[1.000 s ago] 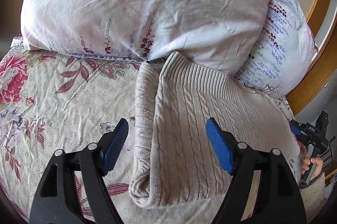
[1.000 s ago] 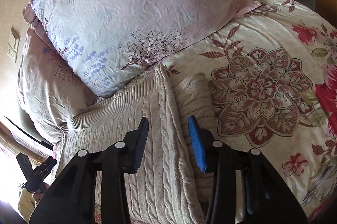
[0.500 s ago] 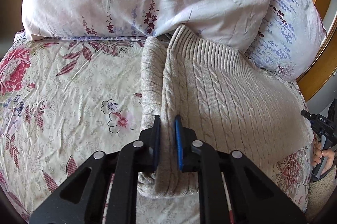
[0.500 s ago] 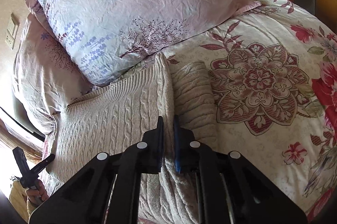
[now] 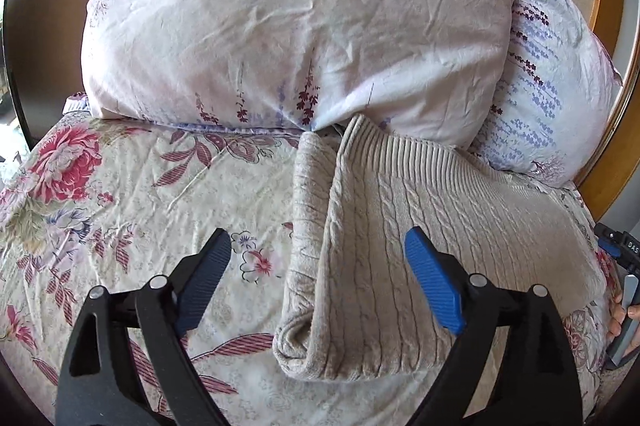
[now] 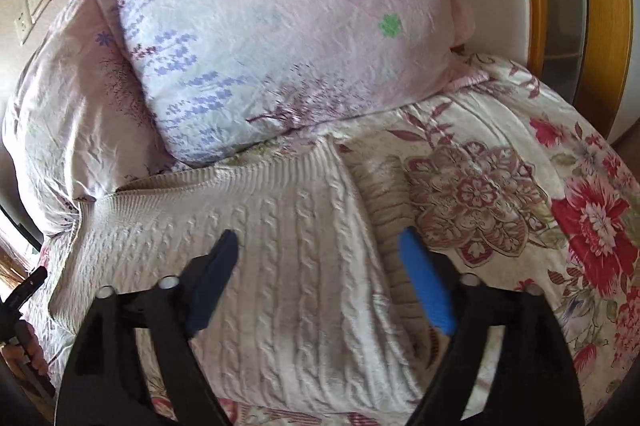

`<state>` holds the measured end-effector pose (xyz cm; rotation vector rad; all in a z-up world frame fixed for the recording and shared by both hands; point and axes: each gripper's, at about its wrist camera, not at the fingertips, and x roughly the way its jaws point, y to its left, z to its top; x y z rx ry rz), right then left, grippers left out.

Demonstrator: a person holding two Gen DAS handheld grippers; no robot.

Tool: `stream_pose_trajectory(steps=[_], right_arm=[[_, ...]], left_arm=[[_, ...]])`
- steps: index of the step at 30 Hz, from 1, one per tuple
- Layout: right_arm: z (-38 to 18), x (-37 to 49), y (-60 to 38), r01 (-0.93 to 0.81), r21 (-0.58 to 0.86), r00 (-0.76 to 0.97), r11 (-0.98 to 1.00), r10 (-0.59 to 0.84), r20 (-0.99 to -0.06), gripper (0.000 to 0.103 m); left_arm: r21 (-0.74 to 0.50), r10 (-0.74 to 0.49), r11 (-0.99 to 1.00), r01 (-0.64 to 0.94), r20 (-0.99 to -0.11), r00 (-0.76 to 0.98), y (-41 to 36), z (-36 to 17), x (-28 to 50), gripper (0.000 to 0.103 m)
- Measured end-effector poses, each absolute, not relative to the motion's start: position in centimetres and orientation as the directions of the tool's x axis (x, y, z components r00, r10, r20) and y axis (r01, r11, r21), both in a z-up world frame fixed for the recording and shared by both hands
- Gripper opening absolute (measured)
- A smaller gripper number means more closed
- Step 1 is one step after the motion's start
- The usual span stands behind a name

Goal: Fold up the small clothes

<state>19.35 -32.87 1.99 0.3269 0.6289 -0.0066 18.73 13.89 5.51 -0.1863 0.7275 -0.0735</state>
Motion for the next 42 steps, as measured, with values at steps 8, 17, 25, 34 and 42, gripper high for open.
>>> stream_pose_trajectory(steps=[8, 17, 25, 34, 42], right_arm=[[2.1, 23.8, -23.7, 0.047, 0.139, 0.702, 0.989, 0.066, -0.709, 0.102], [0.4, 25.7, -20.6, 0.014, 0.152, 0.685, 0.988, 0.101, -0.722, 0.102], [-1.2, 26.1, -19.1, 0.059, 0.067, 0.658, 0.996, 0.012, -0.753, 0.102], [-1.6, 27.0, -18.6, 0.039, 0.038, 0.639, 0.999, 0.004, -0.769, 0.102], [-1.8, 26.9, -18.4, 0.041, 0.036, 0.648, 0.999, 0.001, -0.762, 0.102]], left_arm=[[-0.169, -0.066, 0.982, -0.08, -0.711, 0.7, 13.5, 4.2, 21.1, 0.101], [-0.15, -0.031, 0.982, -0.118, -0.739, 0.673, 13.6, 3.2, 21.7, 0.101], [-0.23, -0.126, 0.969, -0.088, -0.769, 0.627, 14.0, 2.4, 22.3, 0.101], [-0.108, -0.072, 0.994, -0.028, -0.809, 0.583, 12.9, 3.6, 24.9, 0.101], [-0.152, -0.112, 0.987, -0.05, -0.882, 0.457, 13.5, 2.1, 28.3, 0.101]])
